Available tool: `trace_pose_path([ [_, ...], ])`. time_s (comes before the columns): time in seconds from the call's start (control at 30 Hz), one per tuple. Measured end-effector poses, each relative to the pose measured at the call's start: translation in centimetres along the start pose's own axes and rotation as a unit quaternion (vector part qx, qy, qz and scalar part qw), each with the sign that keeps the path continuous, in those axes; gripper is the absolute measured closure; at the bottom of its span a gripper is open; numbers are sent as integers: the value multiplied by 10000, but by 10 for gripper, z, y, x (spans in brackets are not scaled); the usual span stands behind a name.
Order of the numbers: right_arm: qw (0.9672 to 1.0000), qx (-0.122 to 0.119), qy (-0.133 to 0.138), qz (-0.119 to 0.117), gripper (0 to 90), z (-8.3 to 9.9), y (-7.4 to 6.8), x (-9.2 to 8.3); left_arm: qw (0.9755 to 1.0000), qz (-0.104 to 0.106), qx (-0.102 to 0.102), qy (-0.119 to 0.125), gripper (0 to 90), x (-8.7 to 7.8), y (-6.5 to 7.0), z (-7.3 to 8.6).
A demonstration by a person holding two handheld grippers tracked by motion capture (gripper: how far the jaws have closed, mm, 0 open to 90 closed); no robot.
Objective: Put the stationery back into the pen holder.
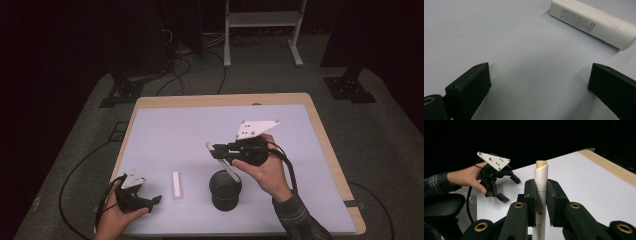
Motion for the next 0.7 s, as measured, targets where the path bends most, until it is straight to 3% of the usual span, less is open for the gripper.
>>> trace_pose_path([
  [0.33, 9999, 28, -88, -106, 781, 16, 0, 15, 10000, 3, -15, 12, 32, 0, 0, 0],
  [0.7, 9997, 67, -185, -170, 781, 31, 0, 18, 10000, -1, -11, 9, 32, 0, 0, 0],
])
Point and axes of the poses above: each handheld gripper's, and its own axes: x roughly forward along the jaws, z roughly out of its underside, y roughly to its right, the point moved 9 cm from there along x, roughly forward along the jaws, and after that the axes turned 9 degrees about y, right-handed, at the moved point
